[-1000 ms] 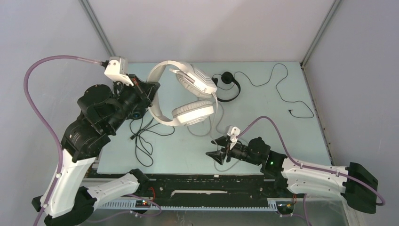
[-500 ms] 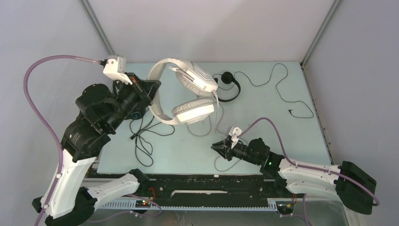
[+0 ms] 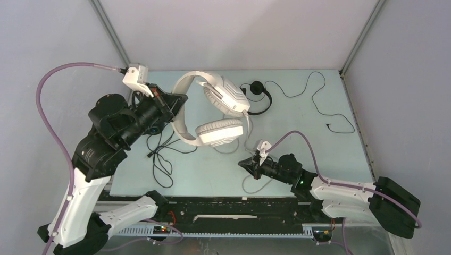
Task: Wrap the headphones
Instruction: Wrap the headphones cable around the headphones.
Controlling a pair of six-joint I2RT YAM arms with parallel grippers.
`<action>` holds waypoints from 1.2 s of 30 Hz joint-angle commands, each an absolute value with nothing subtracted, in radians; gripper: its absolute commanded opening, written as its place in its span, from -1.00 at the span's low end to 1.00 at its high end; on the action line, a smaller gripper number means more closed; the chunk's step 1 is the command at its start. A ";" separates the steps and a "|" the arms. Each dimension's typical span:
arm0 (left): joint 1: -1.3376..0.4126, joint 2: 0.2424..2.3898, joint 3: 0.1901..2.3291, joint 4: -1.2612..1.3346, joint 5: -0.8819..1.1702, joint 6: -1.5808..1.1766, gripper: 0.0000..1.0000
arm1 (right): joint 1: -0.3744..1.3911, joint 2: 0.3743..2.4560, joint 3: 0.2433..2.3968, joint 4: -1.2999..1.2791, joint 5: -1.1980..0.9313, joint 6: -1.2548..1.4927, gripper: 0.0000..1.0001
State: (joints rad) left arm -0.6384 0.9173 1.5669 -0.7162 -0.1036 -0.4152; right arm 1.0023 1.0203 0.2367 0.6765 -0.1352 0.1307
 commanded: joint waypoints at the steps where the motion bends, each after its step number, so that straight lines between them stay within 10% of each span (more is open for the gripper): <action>1: -0.620 0.901 1.575 -0.597 0.069 -0.441 -1.00 | 0.989 1.051 0.294 0.745 -0.137 0.139 -1.00; 21: -0.622 0.885 1.333 -0.521 0.731 -0.458 -1.00 | 0.903 1.084 0.484 0.676 -0.208 0.093 -1.00; 36: -0.635 0.882 1.298 -0.742 0.815 -0.234 -1.00 | 0.813 0.965 0.526 0.495 -0.261 0.049 -1.00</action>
State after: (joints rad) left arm -0.6262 0.9024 1.3109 -0.7345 0.7319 -0.2672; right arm 0.8261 0.9993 0.4828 0.5331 -0.2432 0.0708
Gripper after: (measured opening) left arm 0.094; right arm 0.021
